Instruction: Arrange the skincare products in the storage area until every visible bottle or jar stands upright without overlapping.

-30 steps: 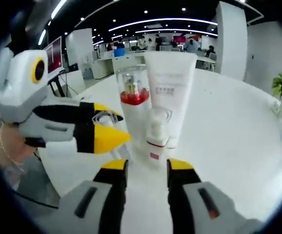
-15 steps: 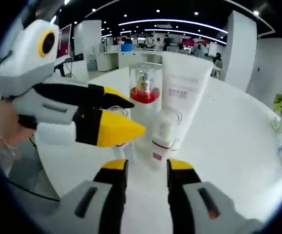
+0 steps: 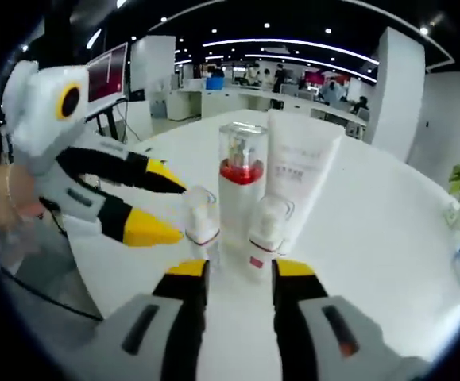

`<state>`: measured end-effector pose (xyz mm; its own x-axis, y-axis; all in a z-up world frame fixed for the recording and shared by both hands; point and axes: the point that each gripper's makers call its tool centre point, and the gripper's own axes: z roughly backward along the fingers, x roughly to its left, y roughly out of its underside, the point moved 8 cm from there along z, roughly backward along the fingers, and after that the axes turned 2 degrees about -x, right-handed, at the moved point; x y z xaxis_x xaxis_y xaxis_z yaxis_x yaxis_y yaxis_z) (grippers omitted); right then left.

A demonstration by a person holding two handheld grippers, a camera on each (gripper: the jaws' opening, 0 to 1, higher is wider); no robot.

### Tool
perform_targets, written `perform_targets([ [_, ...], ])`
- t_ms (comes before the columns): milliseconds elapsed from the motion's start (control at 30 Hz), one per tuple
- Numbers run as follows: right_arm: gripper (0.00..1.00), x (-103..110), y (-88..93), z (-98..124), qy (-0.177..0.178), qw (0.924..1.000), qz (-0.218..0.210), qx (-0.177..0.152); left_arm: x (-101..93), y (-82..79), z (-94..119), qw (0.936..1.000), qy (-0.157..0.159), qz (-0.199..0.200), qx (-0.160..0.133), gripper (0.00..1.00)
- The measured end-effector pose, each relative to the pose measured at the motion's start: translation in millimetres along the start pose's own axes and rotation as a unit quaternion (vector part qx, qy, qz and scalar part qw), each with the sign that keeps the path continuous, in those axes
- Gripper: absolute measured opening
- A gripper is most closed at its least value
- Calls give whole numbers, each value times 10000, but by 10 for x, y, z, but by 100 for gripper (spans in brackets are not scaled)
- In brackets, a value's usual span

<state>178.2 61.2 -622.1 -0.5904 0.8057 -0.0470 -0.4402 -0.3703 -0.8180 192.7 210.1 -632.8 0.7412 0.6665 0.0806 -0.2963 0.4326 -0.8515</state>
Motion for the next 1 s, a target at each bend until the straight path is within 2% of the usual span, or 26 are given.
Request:
perform_targets([
  [100,32,-156,43,-32,-97,9987,451,224,-40,103,-110,9996,123,-89,229,24],
  [133,31,-205,66,-62,-154,9988,405,229,-44,136,-160,9993,94,-144,320,23],
  [200,31,-268,102,-112,-241,9985,430,228,-54,157,-247,9995,65,-104,298,23],
  [267,31,-310,144,-172,-350,9982,465,173,-77,161,-311,9993,141,84,322,21],
  [333,31,-315,181,-235,-527,9972,524,82,-74,154,-345,9994,82,94,326,19],
  [433,31,-325,242,-322,-712,9963,449,161,-91,131,-421,9997,-15,39,248,17],
  [567,29,-358,301,-389,-657,9959,563,250,-87,104,-493,9998,-34,-40,188,17],
  [833,26,-323,276,-475,-921,9931,712,132,-51,119,-550,9997,65,-90,217,17],
  [1000,26,-306,285,-516,-945,9921,809,157,-46,136,-587,9994,122,-180,268,18],
])
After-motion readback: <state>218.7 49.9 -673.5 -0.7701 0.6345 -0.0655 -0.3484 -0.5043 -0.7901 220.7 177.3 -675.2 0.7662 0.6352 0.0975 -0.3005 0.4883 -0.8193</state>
